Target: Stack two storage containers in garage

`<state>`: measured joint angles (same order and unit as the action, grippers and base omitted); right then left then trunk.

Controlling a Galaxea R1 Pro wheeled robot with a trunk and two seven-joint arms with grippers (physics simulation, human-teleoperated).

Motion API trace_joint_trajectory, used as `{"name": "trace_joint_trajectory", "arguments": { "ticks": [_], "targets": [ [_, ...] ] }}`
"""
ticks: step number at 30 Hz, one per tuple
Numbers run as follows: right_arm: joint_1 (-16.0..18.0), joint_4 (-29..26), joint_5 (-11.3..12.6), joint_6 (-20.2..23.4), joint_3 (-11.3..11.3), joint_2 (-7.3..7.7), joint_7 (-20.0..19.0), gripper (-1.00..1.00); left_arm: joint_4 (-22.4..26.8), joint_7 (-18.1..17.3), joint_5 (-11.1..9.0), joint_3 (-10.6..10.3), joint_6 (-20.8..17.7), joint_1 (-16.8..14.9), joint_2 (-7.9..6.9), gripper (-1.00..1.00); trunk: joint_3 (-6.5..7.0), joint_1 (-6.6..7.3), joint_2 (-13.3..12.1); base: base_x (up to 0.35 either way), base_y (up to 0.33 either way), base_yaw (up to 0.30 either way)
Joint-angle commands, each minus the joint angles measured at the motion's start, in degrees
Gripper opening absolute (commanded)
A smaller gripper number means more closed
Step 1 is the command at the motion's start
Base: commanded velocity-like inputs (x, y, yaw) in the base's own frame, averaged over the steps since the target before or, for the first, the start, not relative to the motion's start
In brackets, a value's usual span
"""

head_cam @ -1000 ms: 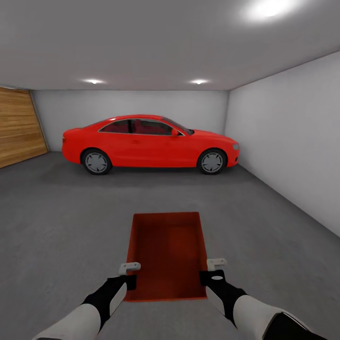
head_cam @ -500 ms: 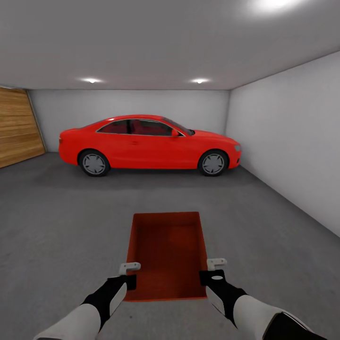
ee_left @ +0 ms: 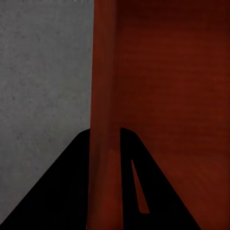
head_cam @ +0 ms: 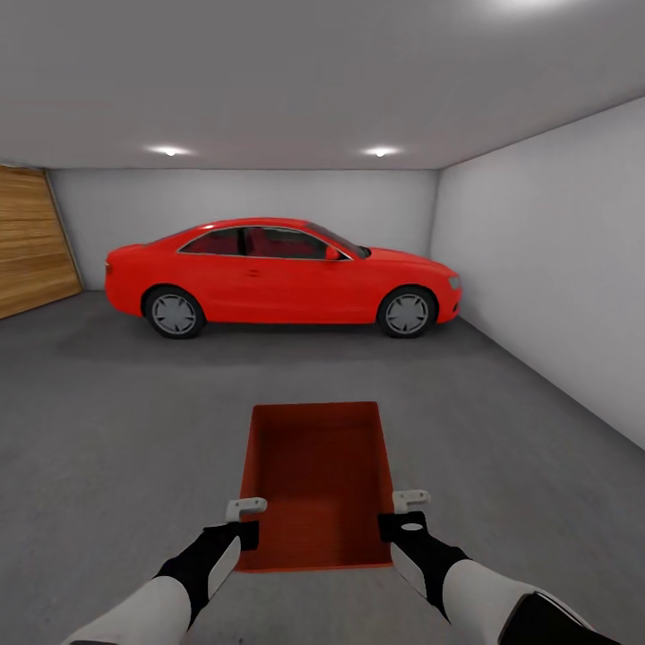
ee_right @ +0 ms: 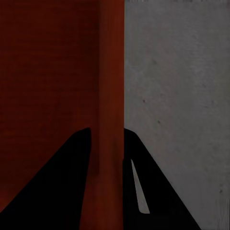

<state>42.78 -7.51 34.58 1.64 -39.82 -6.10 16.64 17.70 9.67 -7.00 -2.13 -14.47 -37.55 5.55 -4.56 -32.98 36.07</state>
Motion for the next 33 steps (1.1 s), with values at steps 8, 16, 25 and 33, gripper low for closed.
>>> {"name": "trace_joint_trajectory", "arguments": {
  "ticks": [8,16,25,33],
  "targets": [
    [0.03,0.83,1.19,0.12,0.27,0.04,0.06,-1.00,0.32,0.52,0.76,1.07,1.04,-0.07,-0.09,-1.00,-0.10,-0.05,0.09,0.321,0.000,0.000],
    [0.03,0.83,1.19,0.12,0.27,0.04,0.06,-1.00,0.32,0.52,0.76,1.07,1.06,-0.07,-0.08,-1.00,-0.10,-0.05,0.09,0.321,0.000,0.000],
    [0.03,0.83,1.19,0.12,0.27,0.04,0.06,-1.00,0.32,0.52,0.76,1.07,1.11,-0.07,-0.08,-1.00,-0.10,-0.05,0.09,0.321,0.000,0.000],
    [0.03,0.83,1.19,0.12,0.27,0.04,0.06,-1.00,0.32,0.52,0.76,1.07,1.12,-0.07,-0.10,-1.00,-0.10,-0.05,0.09,0.322,0.000,0.000]
  ]
}}
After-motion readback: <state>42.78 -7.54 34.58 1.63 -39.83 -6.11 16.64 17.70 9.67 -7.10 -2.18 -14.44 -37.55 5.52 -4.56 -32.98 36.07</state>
